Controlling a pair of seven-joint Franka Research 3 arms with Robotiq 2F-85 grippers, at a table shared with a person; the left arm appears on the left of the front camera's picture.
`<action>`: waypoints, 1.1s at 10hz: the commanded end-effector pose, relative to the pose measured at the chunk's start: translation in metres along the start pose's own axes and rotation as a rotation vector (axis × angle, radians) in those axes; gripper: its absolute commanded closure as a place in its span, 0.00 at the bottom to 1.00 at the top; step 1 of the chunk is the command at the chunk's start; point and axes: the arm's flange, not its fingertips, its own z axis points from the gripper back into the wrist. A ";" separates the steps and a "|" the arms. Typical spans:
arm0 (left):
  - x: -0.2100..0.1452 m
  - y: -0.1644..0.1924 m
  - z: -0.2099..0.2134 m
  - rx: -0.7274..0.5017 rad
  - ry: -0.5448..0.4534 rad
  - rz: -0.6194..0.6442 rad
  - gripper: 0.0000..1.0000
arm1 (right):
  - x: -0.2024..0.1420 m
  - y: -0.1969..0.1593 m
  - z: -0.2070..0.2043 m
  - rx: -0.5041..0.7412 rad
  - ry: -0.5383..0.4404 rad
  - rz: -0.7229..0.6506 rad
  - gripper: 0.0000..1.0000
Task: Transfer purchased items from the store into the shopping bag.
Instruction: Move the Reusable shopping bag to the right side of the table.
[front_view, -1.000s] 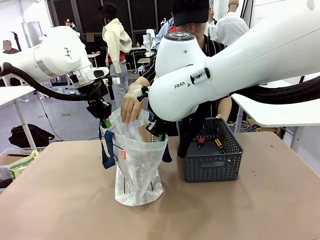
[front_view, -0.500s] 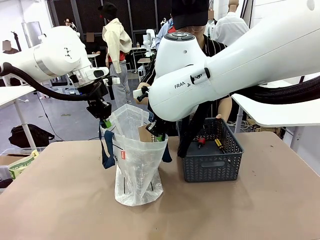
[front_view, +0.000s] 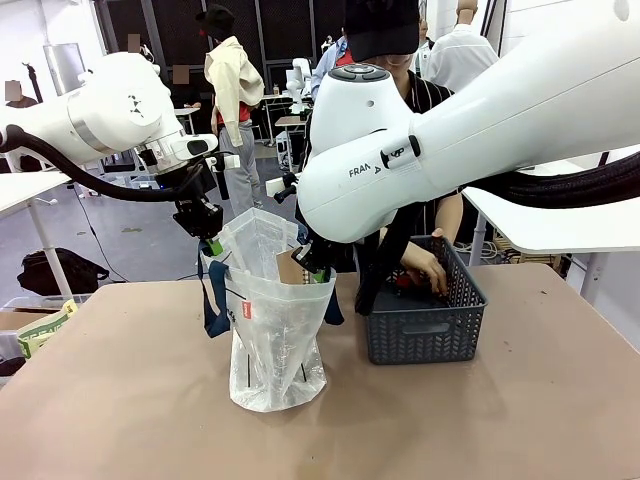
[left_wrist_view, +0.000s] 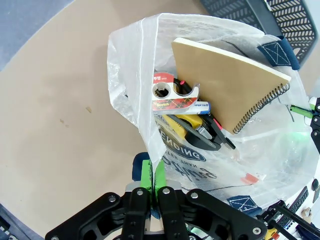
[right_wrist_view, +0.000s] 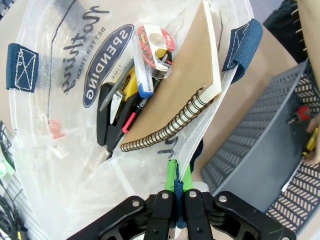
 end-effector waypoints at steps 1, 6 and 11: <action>-0.002 0.000 0.002 0.001 -0.007 0.004 1.00 | 0.000 0.000 0.001 -0.002 -0.001 0.000 1.00; -0.002 0.000 0.002 0.001 -0.007 0.004 1.00 | 0.000 0.000 0.001 -0.002 -0.001 0.000 1.00; -0.002 0.000 0.002 0.001 -0.007 0.004 1.00 | 0.000 0.000 0.001 -0.002 -0.001 0.000 1.00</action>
